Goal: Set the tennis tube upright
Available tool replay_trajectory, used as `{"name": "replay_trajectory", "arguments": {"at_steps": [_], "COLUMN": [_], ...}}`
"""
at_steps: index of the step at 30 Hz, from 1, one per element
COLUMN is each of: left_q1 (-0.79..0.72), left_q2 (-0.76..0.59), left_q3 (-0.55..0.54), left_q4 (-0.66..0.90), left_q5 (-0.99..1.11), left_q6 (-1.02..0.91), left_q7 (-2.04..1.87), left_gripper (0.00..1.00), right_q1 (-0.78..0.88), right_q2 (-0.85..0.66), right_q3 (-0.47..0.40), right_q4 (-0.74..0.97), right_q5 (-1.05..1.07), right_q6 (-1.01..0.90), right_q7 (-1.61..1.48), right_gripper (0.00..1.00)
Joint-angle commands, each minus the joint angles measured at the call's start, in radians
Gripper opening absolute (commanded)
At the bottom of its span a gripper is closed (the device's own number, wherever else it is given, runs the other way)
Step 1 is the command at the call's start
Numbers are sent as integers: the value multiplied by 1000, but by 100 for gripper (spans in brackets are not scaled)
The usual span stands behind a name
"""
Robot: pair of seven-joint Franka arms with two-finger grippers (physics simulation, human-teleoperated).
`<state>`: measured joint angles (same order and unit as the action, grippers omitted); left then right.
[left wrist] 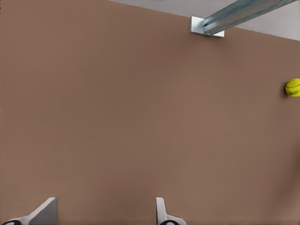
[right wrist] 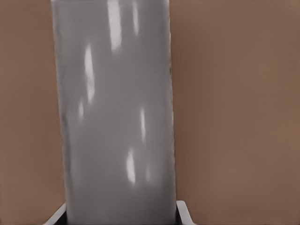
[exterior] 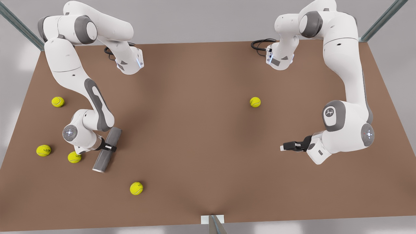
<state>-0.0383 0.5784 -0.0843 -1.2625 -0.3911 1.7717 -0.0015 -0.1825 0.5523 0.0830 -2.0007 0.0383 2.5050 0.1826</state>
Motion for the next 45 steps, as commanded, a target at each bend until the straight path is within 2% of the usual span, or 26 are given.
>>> {"name": "replay_trajectory", "arguments": {"at_steps": [1,45], "left_q1": [0,3], "left_q2": [0,-2], "left_q3": [0,0], "left_q4": [0,0], "left_q5": [0,5], "left_q6": [0,21], "left_q7": [0,-6], "left_gripper": [99,99], "right_q1": [0,-8], "right_q2": [0,-31], "right_q3": [1,4], "right_q4": [-1,-27], "right_q5": [0,-2], "right_q6": [2,-6], "right_q7": [0,-28], "right_gripper": [81,76]}}
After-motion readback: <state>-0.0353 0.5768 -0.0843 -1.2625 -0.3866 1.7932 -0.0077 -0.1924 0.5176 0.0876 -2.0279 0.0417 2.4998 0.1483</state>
